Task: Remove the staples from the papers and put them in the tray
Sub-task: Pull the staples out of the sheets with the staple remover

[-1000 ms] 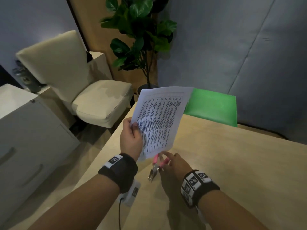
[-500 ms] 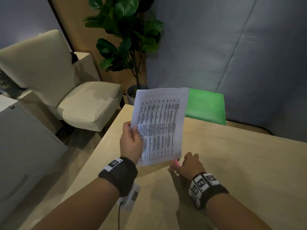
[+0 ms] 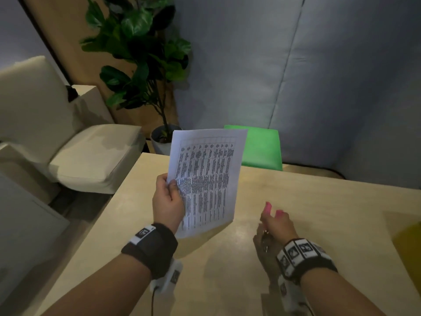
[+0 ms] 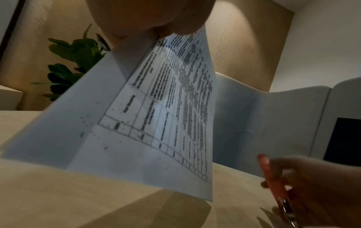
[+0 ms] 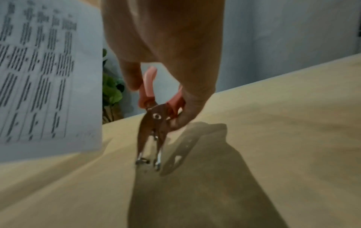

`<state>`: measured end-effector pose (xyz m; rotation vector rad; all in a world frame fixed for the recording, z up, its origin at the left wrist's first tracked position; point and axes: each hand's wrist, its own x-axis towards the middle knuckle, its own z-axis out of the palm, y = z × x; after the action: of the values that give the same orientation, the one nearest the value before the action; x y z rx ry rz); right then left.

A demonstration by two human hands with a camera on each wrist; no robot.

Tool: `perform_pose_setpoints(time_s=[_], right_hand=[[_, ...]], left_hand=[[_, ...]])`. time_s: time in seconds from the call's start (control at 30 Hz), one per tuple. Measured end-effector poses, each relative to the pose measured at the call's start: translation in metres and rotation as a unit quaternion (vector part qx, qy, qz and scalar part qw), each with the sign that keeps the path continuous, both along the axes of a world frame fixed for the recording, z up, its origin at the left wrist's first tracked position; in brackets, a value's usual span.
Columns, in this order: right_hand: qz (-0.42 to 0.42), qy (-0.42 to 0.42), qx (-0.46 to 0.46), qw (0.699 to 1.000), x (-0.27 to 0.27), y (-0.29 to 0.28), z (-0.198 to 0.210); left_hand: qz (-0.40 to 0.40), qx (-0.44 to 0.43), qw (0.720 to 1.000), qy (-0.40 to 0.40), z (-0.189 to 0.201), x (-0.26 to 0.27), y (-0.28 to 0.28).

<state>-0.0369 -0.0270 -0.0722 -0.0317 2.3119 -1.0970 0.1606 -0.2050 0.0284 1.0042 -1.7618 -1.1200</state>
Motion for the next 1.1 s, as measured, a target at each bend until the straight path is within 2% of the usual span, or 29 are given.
perform_pose_setpoints(time_s=[0.07, 0.13, 0.27, 0.37, 0.53, 0.87, 1.1], right_hand=[[-0.061, 0.003, -0.087, 0.994, -0.013, 0.01, 0.011], [-0.071, 0.003, -0.176, 0.982, -0.018, 0.018, 0.03], [-0.002, -0.005, -0.332, 0.943, -0.02, 0.026, 0.079], [0.079, -0.021, -0.401, 0.912, -0.013, 0.03, 0.124], [0.146, 0.042, -0.444, 0.883, -0.008, 0.04, 0.176], [0.052, 0.077, -0.503, 0.859, -0.029, 0.052, 0.186], [0.013, 0.089, -0.537, 0.839, -0.045, 0.059, 0.19]], left_hand=[[-0.011, 0.006, 1.0, -0.006, -0.002, -0.004, 0.01], [-0.03, 0.012, 0.999, -0.018, -0.006, -0.009, 0.021], [-0.084, 0.015, 0.995, -0.056, -0.013, -0.02, 0.053], [-0.128, 0.022, 0.989, -0.075, -0.018, -0.028, 0.08], [-0.189, 0.025, 0.977, -0.094, -0.03, -0.039, 0.113], [-0.226, 0.003, 0.967, -0.118, -0.051, -0.051, 0.141], [-0.23, -0.003, 0.966, -0.115, -0.044, -0.061, 0.134]])
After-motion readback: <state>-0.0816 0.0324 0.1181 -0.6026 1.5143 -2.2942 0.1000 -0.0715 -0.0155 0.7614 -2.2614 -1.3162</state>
